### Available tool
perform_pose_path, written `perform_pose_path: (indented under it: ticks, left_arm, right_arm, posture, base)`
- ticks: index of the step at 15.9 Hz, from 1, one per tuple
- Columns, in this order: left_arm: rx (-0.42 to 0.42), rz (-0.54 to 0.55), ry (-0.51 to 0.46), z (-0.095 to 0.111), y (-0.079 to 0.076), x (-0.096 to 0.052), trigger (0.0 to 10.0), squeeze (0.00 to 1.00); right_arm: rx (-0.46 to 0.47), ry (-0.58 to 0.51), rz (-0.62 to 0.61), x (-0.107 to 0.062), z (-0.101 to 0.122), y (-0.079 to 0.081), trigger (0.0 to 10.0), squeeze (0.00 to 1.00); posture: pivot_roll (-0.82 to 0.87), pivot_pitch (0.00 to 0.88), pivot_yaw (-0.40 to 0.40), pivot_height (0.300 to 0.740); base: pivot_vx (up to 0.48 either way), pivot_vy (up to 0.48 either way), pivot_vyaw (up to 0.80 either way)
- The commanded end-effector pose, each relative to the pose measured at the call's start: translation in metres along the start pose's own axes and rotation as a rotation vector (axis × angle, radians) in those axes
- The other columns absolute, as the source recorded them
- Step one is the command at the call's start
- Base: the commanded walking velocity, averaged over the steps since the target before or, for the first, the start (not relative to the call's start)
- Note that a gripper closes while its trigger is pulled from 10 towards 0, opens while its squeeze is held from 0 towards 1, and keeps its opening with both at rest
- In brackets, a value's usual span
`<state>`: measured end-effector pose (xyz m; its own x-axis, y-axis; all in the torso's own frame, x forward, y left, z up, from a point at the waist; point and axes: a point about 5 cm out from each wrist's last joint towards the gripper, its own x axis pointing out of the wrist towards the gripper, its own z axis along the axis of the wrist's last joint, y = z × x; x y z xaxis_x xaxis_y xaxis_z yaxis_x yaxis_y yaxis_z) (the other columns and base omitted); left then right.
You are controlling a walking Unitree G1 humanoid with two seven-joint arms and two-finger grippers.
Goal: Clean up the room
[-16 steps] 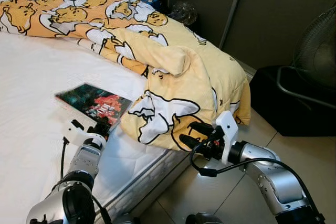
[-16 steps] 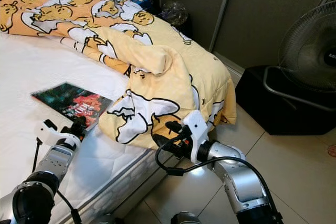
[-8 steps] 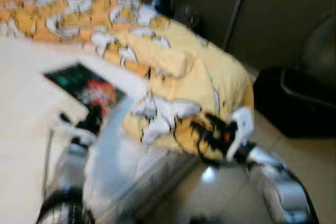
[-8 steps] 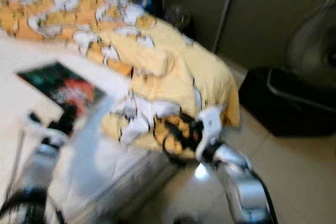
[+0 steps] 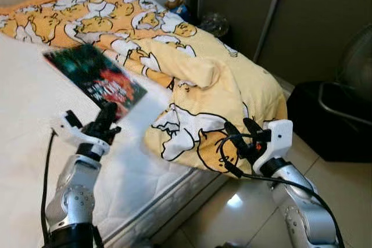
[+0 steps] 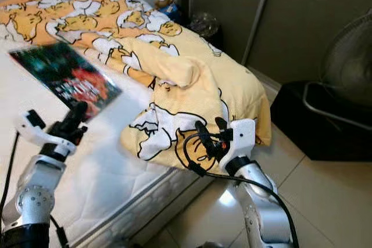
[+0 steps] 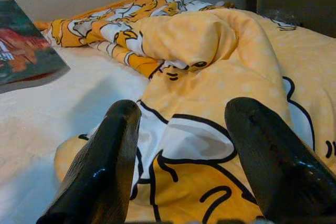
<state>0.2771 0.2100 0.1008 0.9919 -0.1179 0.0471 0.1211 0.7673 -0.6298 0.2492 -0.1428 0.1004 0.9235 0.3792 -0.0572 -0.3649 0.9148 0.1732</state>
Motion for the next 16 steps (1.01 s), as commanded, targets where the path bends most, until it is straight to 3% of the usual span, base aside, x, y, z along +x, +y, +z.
perform_pose_path:
  ticks: [1,2,3,4,6,8,11,14,16]
  left_arm:
    - [0.109,-0.040,0.025,0.005,-0.010,0.003,0.0,0.00]
    - [0.207,-0.006,0.064,0.002,-0.009,0.005,0.0,0.00]
    - [0.268,0.011,0.085,0.000,-0.009,0.007,7.1,0.00]
    - [0.376,0.007,0.109,-0.003,-0.015,0.012,10.0,0.00]
    - [0.443,-0.024,0.083,-0.001,-0.031,0.018,10.0,0.00]
    - [0.594,-0.021,0.099,-0.004,-0.033,0.018,10.0,0.00]
    - [0.586,-0.016,0.037,0.001,-0.037,0.015,10.0,0.00]
    - [0.655,-0.028,0.025,0.004,-0.041,0.016,10.0,0.00]
    - [0.685,-0.050,0.015,0.006,-0.045,0.014,10.0,0.00]
  right_arm:
    - [-0.016,-0.001,0.000,-0.001,0.001,0.002,10.0,0.00]
    - [-0.024,0.003,-0.017,-0.002,0.000,0.000,10.0,0.00]
    - [-0.032,0.011,-0.029,-0.003,-0.002,-0.002,10.0,0.00]
    - [-0.050,0.031,-0.054,-0.004,-0.007,-0.003,10.0,0.00]
    - [-0.055,0.028,-0.048,-0.002,-0.008,0.002,10.0,0.00]
    - [-0.047,0.027,-0.072,-0.001,-0.009,0.002,10.0,0.00]
    - [-0.040,0.015,-0.088,0.000,-0.009,0.005,10.0,0.00]
    - [-0.062,0.020,-0.052,-0.001,-0.009,0.006,10.0,0.00]
    - [-0.077,0.026,-0.052,-0.003,-0.011,0.003,10.0,0.00]
  posture:
    - [-0.09,0.000,0.067,0.740]
    - [-0.08,0.000,0.054,0.740]
    - [-0.08,0.000,0.054,0.740]
    - [-0.07,0.000,0.048,0.740]
    - [-0.08,0.000,0.054,0.740]
    - [-0.07,0.000,0.056,0.740]
    - [-0.07,0.000,0.067,0.740]
    - [-0.07,0.000,0.068,0.740]
    - [-0.07,0.000,0.068,0.740]
  base:
    - [0.000,0.000,0.00]
    - [0.000,0.000,0.00]
    - [0.000,0.000,0.00]
    - [0.000,0.000,0.00]
    - [0.000,0.000,0.00]
    - [0.000,0.000,0.00]
    - [0.000,0.000,0.00]
    - [0.000,0.000,0.00]
    - [0.000,0.439,0.30]
